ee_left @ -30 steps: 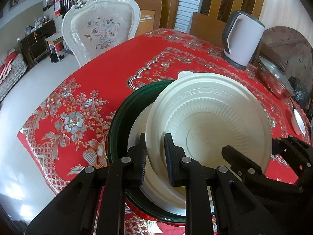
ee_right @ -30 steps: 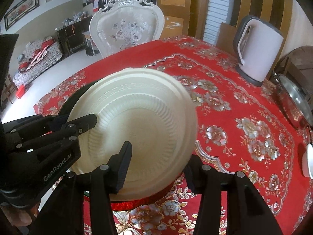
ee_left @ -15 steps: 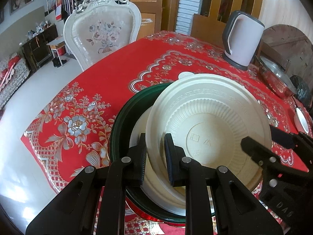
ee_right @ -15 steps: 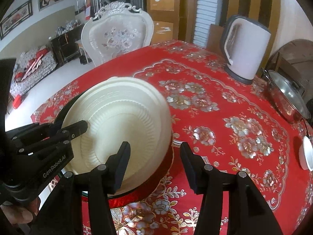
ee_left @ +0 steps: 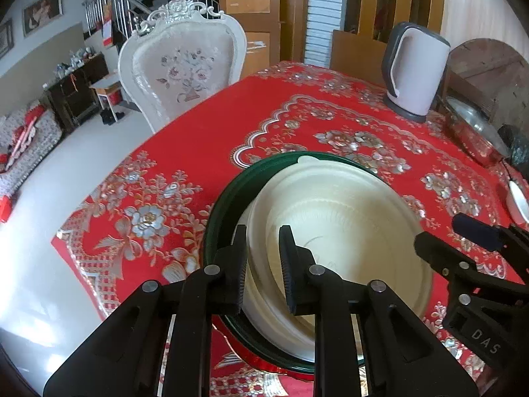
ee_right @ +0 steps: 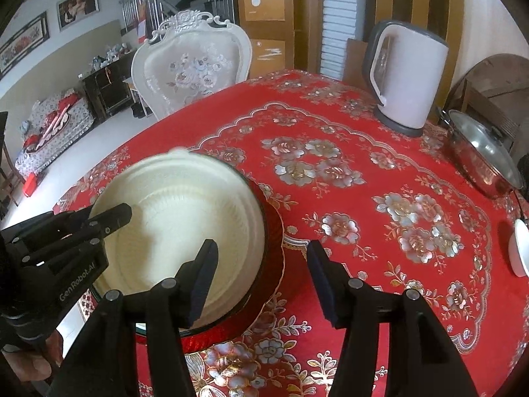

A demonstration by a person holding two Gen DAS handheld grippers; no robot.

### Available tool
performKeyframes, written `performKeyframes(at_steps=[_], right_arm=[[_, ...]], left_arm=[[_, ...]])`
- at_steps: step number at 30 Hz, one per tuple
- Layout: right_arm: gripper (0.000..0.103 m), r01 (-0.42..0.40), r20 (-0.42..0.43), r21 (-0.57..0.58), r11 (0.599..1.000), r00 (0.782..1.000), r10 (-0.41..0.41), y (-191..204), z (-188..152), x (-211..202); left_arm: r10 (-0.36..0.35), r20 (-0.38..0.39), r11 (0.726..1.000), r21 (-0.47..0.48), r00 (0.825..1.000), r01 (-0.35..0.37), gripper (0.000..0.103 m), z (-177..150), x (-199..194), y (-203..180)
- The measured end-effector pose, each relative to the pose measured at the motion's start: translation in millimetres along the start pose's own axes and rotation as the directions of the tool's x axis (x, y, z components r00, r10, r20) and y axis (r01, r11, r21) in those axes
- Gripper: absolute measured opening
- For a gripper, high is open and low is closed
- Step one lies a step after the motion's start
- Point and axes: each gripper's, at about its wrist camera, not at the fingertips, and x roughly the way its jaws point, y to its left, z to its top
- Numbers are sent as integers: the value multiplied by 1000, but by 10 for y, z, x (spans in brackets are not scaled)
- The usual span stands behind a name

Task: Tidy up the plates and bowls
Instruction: 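Lower the beige paper plate onto the white plate in the green bowl, then open both tools and move them toward the white plastic plate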

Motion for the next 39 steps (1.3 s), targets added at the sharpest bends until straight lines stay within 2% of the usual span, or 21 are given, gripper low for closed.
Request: performKeyframes(at_steps=[3, 5, 7, 14, 19, 28, 39], right_arm=[[56, -1, 2, 7, 1000, 1000, 1, -34, -7, -14], [56, -2, 3, 12, 1000, 1000, 2, -49, -13, -23], [57, -5, 4, 16, 1000, 1000, 4, -66, -13, -32], [57, -10, 6, 23, 1000, 1000, 10, -80, -27, -42], [58, -10, 13, 33, 999, 1000, 9, -116, -42, -68], [58, 2, 27, 61, 998, 1000, -4, -265, -65, -169], [59, 23, 38, 107, 994, 999, -27, -522, -141, -291]], left_arm=[[5, 11, 1000, -7, 1000, -5, 26, 5, -14, 25], [2, 27, 1000, -17, 1000, -1, 41, 8, -39, 45], [20, 61, 1000, -16, 998, -19, 48, 12, -88, 49], [29, 92, 999, -21, 995, -27, 48, 36, -154, 60], [1, 119, 1000, -15, 993, 0, 48, 57, -246, 3], [-51, 148, 998, 31, 988, 47, 48, 90, -367, -277], [-102, 144, 992, 93, 984, 89, 48, 100, -385, -656]])
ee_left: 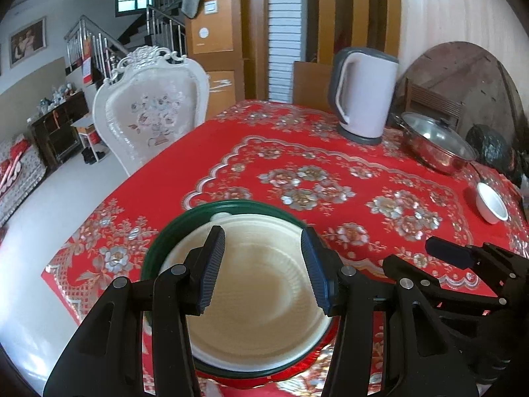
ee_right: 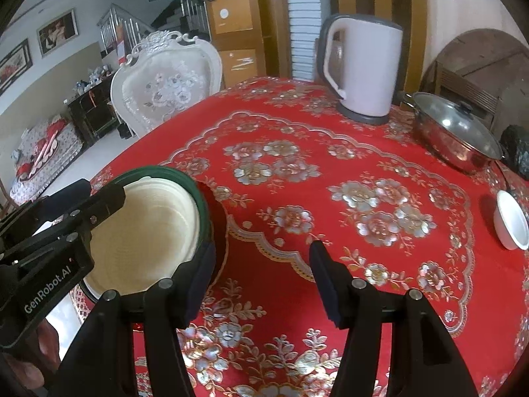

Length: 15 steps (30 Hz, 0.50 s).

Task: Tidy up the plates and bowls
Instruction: 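Open both tools and move them toward the white plastic plate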

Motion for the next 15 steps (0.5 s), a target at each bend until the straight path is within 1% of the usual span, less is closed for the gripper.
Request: performKeyframes(at_steps=[8, 11, 15], right_arm=[[60, 32, 10, 45, 998, 999, -33, -270, -58, -107], [60, 47, 13, 72, 996, 999, -48, -427, -95, -157], [60, 75, 19, 122, 990, 997, -78, -710, -150, -239]], left_arm=[[-57, -13, 997, 59, 998, 57, 48, 27, 41, -416], [-76, -20, 994, 81, 997, 77, 48, 39, 69, -587], [-118, -33, 986, 115, 992, 121, 48, 57, 114, -879]])
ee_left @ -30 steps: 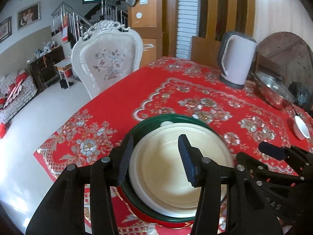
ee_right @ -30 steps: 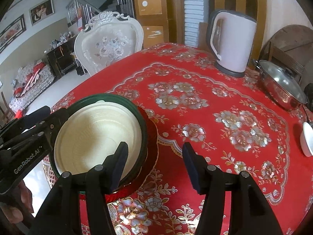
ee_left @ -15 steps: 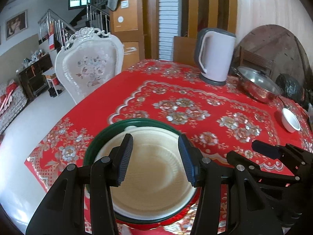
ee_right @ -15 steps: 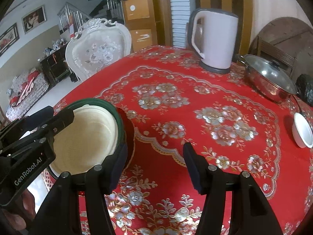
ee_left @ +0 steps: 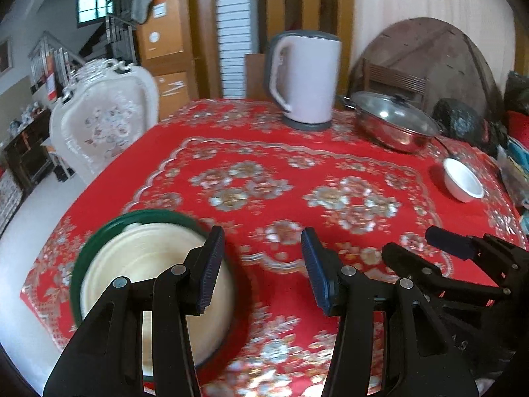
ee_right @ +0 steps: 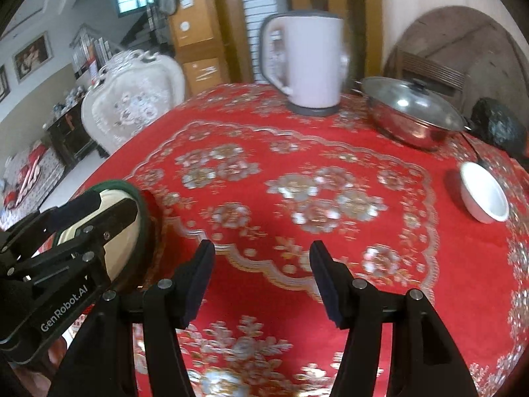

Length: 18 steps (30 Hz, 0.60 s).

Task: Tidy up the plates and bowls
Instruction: 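Open both tools and move them toward the white plastic plate, then close both tools on the white plastic plate's rim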

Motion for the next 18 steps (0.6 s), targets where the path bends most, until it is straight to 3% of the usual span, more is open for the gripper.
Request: performKeyframes(at_steps=[4, 9, 12, 18], right_arm=[[64, 43, 7, 70, 997, 999, -43, -373, -33, -81], [65, 90, 5, 141, 986, 996, -92, -812, -74, -181], [65, 130, 1, 193, 972, 991, -133, -1151, -107, -256], [65, 207, -17, 330, 921, 977, -213, -1958, -172, -382]], left_arm=[[-42, -7, 998, 48, 999, 42, 48, 49, 72, -341], [-140, -52, 985, 99, 989, 144, 48, 153, 212, -845], [-215, -102, 968, 107, 971, 226, 48, 247, 347, -1162], [-297, -176, 942, 109, 938, 319, 48, 467, 683, -1799]])
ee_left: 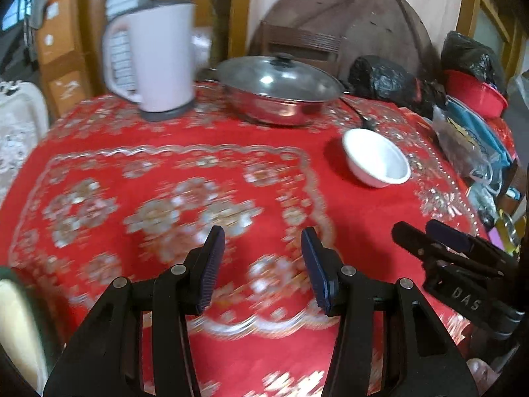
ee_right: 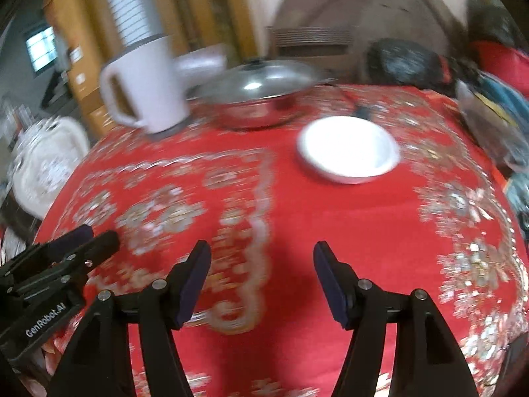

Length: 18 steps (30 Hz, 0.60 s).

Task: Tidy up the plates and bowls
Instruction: 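Close both tools on the white plastic plate's rim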

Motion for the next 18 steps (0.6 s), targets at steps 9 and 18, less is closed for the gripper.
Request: performKeyframes(at_steps=[9, 18], right_arm=[[65, 33, -5, 194, 980, 999, -33, -880, 376, 286], [65, -2, -33, 325, 946, 999, 14, -1375, 679, 850]], left_arm=[[-94, -45, 995, -22, 995, 93, 48, 514, 684, -575], [-109, -44, 994, -20, 993, 108, 48, 769, 1300, -937]])
